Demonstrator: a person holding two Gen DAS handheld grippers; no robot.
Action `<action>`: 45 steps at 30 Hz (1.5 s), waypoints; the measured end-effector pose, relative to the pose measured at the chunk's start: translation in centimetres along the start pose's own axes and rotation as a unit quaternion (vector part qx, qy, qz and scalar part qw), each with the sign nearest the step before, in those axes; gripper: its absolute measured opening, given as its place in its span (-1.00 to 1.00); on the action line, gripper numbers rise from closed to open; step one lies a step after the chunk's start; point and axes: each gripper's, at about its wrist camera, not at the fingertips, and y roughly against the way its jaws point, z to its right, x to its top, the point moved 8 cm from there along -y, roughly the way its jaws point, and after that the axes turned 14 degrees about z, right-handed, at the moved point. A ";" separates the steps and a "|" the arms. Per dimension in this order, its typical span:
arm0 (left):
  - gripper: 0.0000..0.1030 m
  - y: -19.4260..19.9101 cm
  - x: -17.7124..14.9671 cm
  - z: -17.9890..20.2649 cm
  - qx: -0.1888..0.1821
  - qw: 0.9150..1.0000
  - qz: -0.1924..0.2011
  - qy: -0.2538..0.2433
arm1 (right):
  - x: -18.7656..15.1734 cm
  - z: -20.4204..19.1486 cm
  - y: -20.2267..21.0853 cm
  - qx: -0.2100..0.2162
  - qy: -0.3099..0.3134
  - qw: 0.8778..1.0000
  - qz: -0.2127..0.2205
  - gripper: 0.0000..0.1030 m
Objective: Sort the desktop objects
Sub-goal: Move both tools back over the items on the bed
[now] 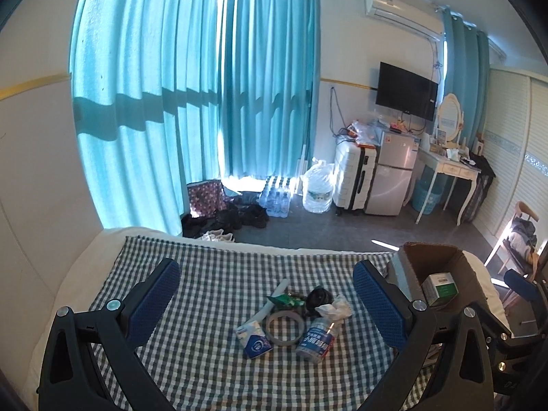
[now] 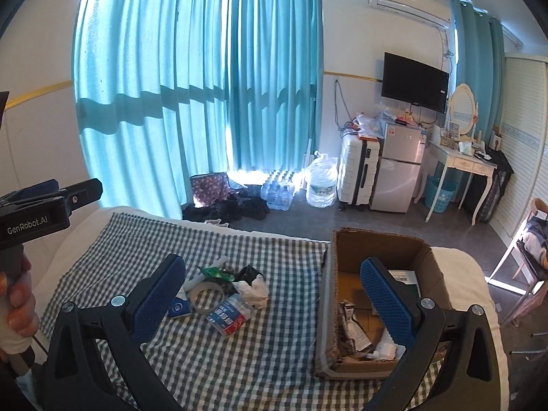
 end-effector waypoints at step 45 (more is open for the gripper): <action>1.00 -14.8 -16.1 -4.7 0.036 0.984 -0.174 0.008 | -13.2 -3.5 -15.6 0.030 -0.017 0.987 -0.155 1.00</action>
